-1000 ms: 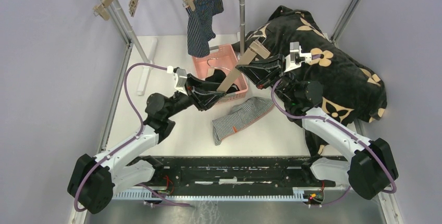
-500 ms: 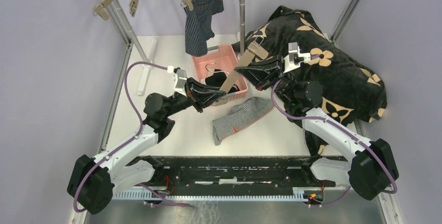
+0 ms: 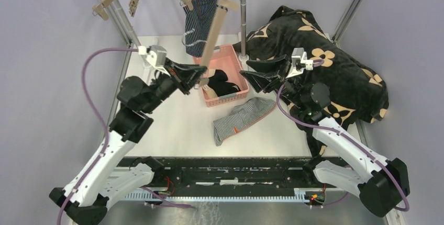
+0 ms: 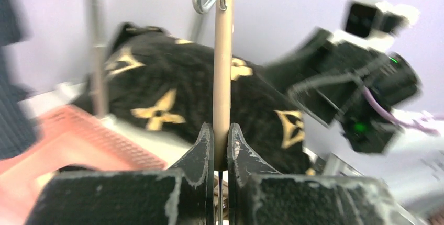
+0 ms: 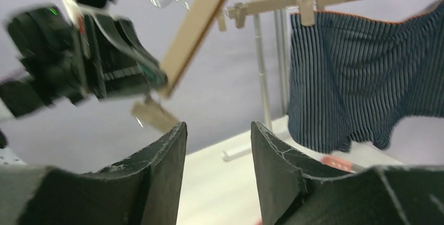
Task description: Remove the underwear clipped to the hanger
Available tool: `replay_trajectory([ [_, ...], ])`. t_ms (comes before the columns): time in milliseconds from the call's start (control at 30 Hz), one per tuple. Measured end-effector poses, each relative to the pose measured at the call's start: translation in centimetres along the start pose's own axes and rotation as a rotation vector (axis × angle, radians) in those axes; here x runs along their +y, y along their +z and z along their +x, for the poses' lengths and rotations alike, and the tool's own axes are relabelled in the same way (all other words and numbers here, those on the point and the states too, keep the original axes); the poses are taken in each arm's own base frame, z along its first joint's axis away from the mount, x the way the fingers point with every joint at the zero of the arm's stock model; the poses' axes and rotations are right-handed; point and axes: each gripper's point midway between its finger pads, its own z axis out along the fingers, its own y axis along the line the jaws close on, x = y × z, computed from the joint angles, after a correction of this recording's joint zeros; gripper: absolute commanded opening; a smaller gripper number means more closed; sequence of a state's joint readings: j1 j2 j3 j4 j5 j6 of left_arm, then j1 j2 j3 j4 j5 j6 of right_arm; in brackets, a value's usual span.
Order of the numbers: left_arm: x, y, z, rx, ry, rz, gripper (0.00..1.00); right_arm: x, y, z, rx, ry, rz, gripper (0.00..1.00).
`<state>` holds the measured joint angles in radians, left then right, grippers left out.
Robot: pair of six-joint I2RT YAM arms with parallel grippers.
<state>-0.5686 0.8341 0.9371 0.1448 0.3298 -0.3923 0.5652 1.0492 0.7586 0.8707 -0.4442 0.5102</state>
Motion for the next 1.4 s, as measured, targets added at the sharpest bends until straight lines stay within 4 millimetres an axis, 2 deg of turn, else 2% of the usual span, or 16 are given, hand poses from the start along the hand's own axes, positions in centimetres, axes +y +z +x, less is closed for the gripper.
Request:
replay_trajectory([
  [100,2.2,-1.2,-3.6,0.000,0.034,-0.217,0.03,-1.2,-0.8,1.4,0.074,-0.024,0.072,0.55],
  [333,7.4,-6.1,-7.4,0.108,0.118,-0.678,0.03,-3.5,-4.5,7.5,0.346,-0.032,0.281,0.55],
  [433,9.5,-8.3,-8.2,0.183,0.176,-0.866,0.03,-4.8,-6.9,10.7,0.469,-0.047,0.397,0.55],
  [567,11.1,-9.6,-8.3,0.283,0.232,-0.995,0.03,-7.3,-10.0,16.0,0.658,-0.058,0.547,0.55],
  [633,11.8,-9.5,-8.7,0.322,0.262,-1.041,0.03,-8.2,-11.6,19.1,0.760,-0.059,0.607,0.58],
  [700,12.4,-9.2,-8.7,0.370,0.290,-1.066,0.03,-8.2,-13.5,22.2,0.862,-0.060,0.643,0.60],
  [800,13.4,-9.3,-8.7,0.433,0.317,-1.090,0.03,-6.8,-15.8,26.4,0.999,-0.088,0.657,0.63],
  [900,15.6,-10.2,-9.6,0.455,0.293,-1.123,0.03,-5.2,-17.3,29.4,1.089,-0.125,0.646,0.65],
  [1000,18.2,-11.6,-10.5,0.463,0.269,-1.183,0.03,-4.6,-18.0,30.7,1.118,-0.152,0.651,0.67],
  [1100,19.8,-11.5,-10.6,0.475,0.240,-1.180,0.03,-5.1,-18.1,30.7,1.098,-0.172,0.680,0.70],
  [1233,21.1,-9.1,-10.8,0.474,0.204,-1.096,0.03,-5.8,-17.5,30.6,1.060,-0.185,0.710,0.68],
  [1367,21.8,-6.2,-11.0,0.466,0.178,-0.997,0.03,-6.5,-18.7,32.8,1.115,-0.211,0.737,0.58],
  [1400,21.8,-5.5,-10.8,0.471,0.170,-0.969,0.03,-6.7,-19.2,33.5,1.138,-0.217,0.741,0.52],
])
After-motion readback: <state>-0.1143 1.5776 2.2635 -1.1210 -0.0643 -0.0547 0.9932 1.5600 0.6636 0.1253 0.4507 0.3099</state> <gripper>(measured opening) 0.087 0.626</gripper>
